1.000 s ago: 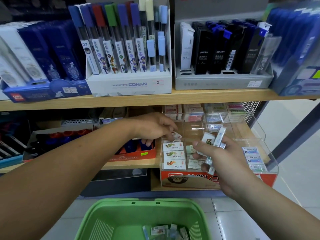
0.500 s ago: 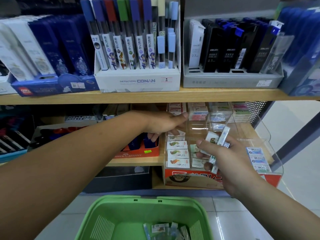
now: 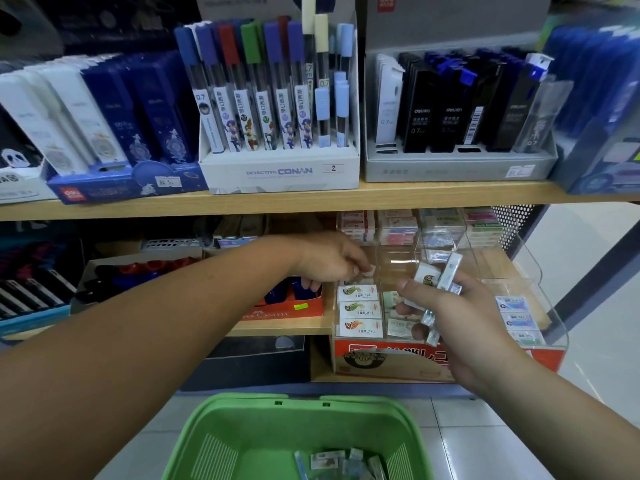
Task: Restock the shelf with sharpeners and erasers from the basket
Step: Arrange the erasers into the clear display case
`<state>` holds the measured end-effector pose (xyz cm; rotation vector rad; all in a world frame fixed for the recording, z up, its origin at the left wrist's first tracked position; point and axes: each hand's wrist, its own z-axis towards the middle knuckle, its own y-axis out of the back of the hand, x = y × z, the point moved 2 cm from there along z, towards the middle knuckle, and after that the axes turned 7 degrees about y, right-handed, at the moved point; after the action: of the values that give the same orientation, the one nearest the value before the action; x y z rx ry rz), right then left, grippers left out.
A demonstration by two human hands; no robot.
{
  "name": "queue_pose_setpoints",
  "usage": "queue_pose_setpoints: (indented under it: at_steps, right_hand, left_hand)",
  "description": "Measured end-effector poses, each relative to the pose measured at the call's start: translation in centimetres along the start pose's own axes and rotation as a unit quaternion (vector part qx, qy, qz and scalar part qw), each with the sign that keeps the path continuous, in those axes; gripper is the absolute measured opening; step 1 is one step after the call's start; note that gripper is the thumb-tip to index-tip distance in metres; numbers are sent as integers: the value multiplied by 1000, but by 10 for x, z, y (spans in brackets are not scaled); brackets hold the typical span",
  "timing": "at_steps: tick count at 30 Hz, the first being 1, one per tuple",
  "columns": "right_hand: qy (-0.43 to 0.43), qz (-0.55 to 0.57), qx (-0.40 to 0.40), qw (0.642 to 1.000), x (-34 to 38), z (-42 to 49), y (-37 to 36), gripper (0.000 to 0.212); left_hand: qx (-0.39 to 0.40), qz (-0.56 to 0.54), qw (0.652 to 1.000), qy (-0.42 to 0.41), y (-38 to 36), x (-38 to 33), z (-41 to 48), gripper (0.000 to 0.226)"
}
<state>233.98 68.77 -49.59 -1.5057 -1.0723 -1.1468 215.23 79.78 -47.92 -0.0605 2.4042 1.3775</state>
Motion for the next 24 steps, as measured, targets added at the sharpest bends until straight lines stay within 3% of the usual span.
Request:
queue_pose_setpoints:
  at_steps: [3, 9, 12, 13, 14, 16, 17, 18, 21, 24]
  right_hand:
    - [-4, 4, -2, 1000, 2, -1, -1, 16]
    - [-6, -5, 13, 1000, 1, -2, -3, 17]
    - [-10, -1, 23, 1000, 3, -3, -2, 18]
    - [-13, 2, 28, 1000, 4, -4, -2, 18]
    - [-15, 4, 34, 999, 4, -6, -1, 18]
    - [-26, 4, 52, 998, 5, -9, -3, 18]
    - [-32, 3, 68, 997, 6, -12, -5, 19]
    - [-36, 0, 87, 996, 7, -15, -9, 20]
    - [-57, -12, 142, 988, 7, -23, -18, 25]
    - [-79, 11, 141, 987, 7, -24, -20, 32]
  left_hand:
    - [-26, -35, 999, 1, -1, -2, -2, 40]
    - [-19, 19, 1000, 16, -1, -10, -6, 44]
    - [-107, -129, 986, 10, 6, -9, -15, 35]
    - [-114, -246, 962, 20, 7, -8, -23, 32]
    - [-78, -393, 916, 20, 5, -9, -33, 34]
    - [11, -642, 766, -31, -2, -15, -51, 35]
    - [33, -705, 707, -48, -6, -18, -60, 37]
    - [41, -736, 674, -57, -12, -22, -66, 44]
    - [23, -755, 652, -63, -29, -31, -72, 62]
    - [3, -767, 637, -83, -37, -35, -72, 65]
